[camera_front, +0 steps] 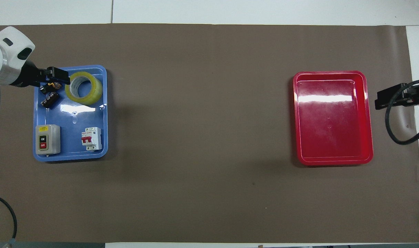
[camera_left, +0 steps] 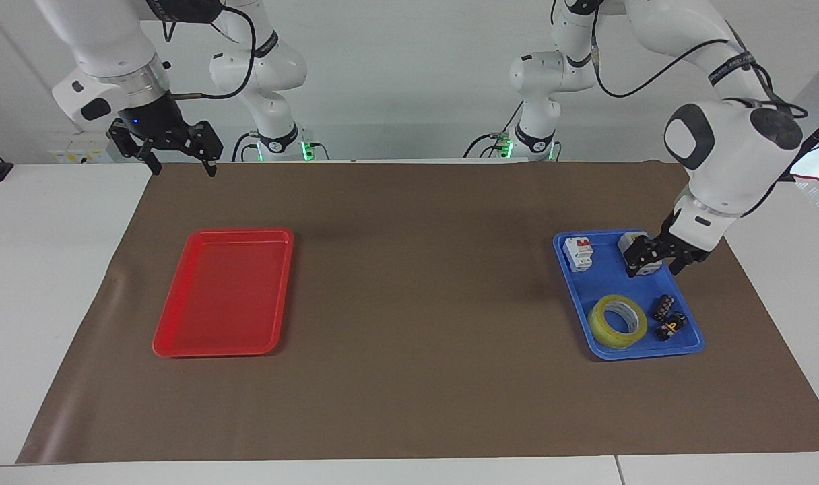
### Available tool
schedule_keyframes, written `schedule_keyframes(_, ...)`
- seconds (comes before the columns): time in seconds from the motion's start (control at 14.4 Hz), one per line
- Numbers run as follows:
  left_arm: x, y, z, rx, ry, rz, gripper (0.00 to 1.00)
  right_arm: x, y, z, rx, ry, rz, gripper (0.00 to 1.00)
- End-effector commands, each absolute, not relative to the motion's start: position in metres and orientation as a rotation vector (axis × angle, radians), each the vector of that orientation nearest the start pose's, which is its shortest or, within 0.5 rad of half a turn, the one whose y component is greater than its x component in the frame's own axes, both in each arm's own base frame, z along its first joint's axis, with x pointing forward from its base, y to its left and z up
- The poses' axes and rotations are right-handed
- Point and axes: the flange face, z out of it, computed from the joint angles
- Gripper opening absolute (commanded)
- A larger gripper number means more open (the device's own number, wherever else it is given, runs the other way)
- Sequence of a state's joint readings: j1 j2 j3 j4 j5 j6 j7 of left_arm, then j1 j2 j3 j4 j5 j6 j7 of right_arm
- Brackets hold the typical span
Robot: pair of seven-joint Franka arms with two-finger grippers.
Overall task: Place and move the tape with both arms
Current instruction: 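Grasp the yellow tape roll's rim with the left gripper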
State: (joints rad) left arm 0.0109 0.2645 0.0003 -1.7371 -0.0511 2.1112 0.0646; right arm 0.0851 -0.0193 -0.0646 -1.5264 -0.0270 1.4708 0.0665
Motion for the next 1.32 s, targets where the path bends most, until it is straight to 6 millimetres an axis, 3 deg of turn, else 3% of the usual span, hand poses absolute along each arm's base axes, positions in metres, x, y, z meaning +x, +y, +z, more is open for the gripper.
schedule_keyframes(0.0, 0.642, 0.019, 0.397, -3.152, 0.095, -0.223, 1.00, 0.540, 0.007, 0.650, -3.160, 0.049, 0.060, 1.00)
schedule_keyframes(0.21, 0.645, 0.026, 0.367, -3.153, 0.091, -0.199, 1.00, 0.540, 0.007, 0.650, -3.160, 0.049, 0.060, 1.00)
schedule_keyframes(0.55, 0.634, 0.029, 0.328, -3.146, 0.073, -0.232, 1.00, 0.540, 0.007, 0.650, -3.160, 0.049, 0.060, 1.00)
schedule_keyframes(0.83, 0.626, 0.028, 0.314, -3.150, 0.063, -0.199, 0.96, 0.540, 0.007, 0.650, -3.160, 0.049, 0.060, 1.00)
schedule_keyframes(0.9, 0.626, 0.029, 0.313, -3.150, 0.061, -0.196, 0.85, 0.540, 0.006, 0.650, -3.159, 0.051, 0.060, 1.00)
schedule_keyframes(0.97, 0.626, 0.029, 0.313, -3.150, 0.061, -0.196, 0.62, 0.540, 0.007, 0.650, -3.160, 0.049, 0.060, 1.00)
schedule_keyframes(1.18, 0.626, 0.031, 0.314, -3.152, 0.022, -0.198, 0.09, 0.539, 0.007, 0.650, -3.159, 0.051, 0.057, 1.00)
schedule_keyframes(1.25, 0.627, 0.031, 0.316, -3.152, 0.020, -0.201, 0.00, 0.539, 0.007, 0.650, -3.159, 0.051, 0.057, 1.00)
